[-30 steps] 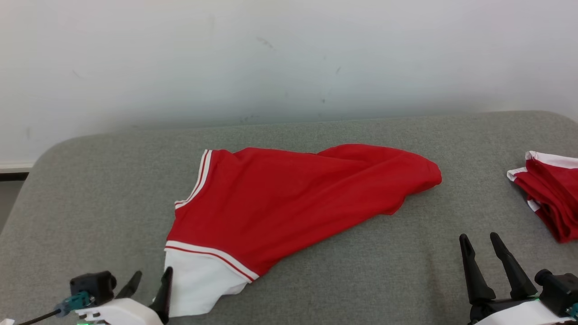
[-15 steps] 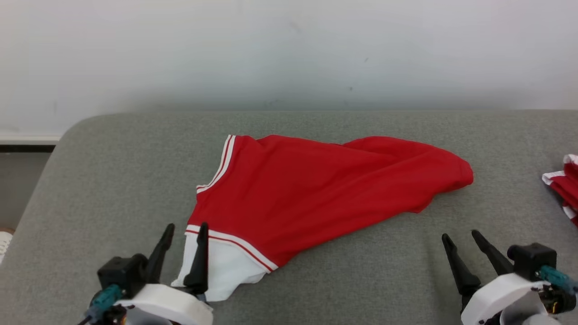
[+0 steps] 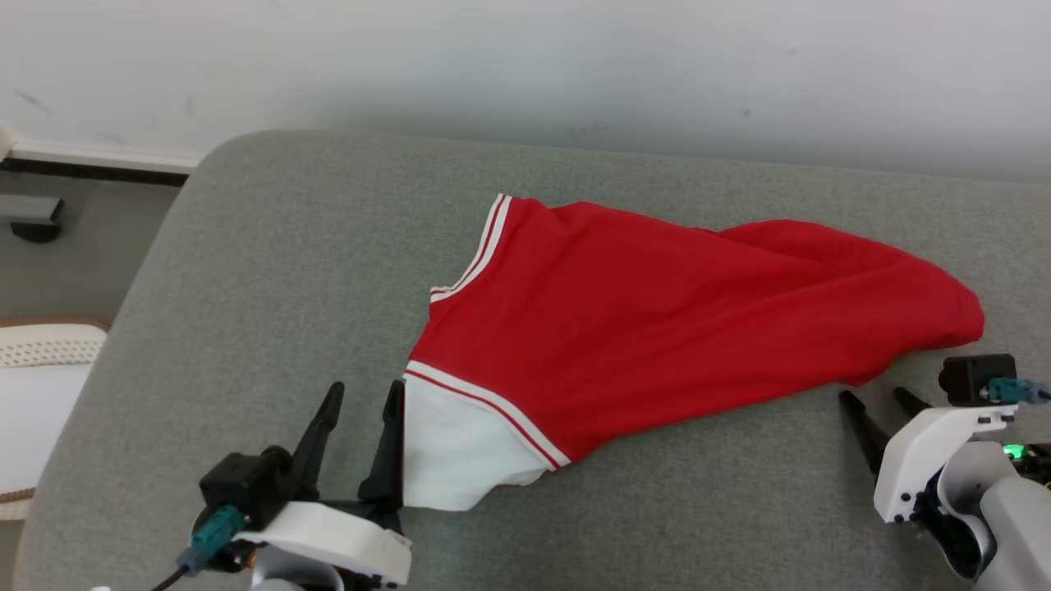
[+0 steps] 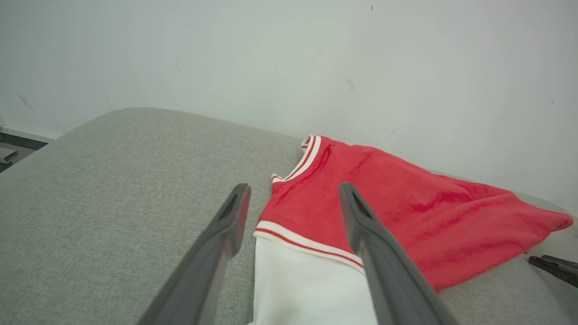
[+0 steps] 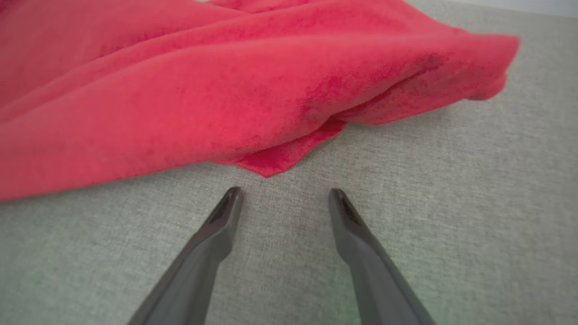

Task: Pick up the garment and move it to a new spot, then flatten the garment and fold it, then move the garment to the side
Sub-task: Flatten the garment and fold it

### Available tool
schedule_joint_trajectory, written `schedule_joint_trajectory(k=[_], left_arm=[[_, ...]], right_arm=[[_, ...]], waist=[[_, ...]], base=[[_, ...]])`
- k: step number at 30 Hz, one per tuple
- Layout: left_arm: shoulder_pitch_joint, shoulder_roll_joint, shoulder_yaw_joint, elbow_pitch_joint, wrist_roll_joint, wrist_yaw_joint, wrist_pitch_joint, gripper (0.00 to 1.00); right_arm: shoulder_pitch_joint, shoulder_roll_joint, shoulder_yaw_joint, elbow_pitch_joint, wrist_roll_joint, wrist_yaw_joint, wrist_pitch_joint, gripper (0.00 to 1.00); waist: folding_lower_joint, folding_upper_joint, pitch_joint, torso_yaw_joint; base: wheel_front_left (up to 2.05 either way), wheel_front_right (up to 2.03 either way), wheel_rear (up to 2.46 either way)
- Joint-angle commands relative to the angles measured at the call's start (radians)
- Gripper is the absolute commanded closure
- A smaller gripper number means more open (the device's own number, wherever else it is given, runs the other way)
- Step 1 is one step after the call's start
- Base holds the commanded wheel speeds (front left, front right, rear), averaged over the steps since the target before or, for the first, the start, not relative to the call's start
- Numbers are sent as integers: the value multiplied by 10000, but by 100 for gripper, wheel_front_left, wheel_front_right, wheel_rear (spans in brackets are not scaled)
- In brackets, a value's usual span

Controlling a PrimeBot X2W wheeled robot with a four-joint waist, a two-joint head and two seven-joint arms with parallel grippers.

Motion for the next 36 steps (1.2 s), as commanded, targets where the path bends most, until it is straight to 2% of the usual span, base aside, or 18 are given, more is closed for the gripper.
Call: schedule_joint_trajectory(k=[1,8,9,10,11,17,25,30,36], left_arm=[[-150,-108,91,49,164,-119,-18,0],[-230,-527,485,252,644,-578,-19,0],[-220,-578,528,279,714,-627,-19,0],[-199,-637,570,312,788,-682,-19,0],[-181,-698,600,354,848,-725,-19,0],[-33,-909,741,610,1101,-975,-19,0],[331,-1079,1089,932,1259,-1254,-18,0],[628,-1131,1336,997,1342,-1313,-18,0],[750,-1203,1550,967,1453,-1404,-15,0]], right_arm=[[-300,-43,133,248,208,-18,143,0],[-988,21,755,961,908,-8,24,0],[-1043,25,856,1042,1010,-6,-15,20],[-1083,22,946,1116,1094,-6,-62,57],[-1121,18,1008,1170,1199,-6,-164,100],[-1190,-11,1358,1359,1616,-8,-659,100],[-611,-394,2030,863,2276,-9,-1186,100],[-50,-996,2517,-83,2736,-9,-688,100],[558,-2133,2915,-1756,3245,-11,523,100]], waist=[[-1,0,203,207],[-1,0,420,494],[-1,0,423,509],[-1,0,412,515],[-1,0,397,511],[-1,0,104,283],[-1,0,-763,-516],[-1,0,-1082,-1194],[-1,0,-1076,-1952]], base=[[0,0,0],[0,0,0],[0,0,0],[0,0,0],[0,0,0],[0,0,0],[0,0,0],[0,0,0],[0,0,0]])
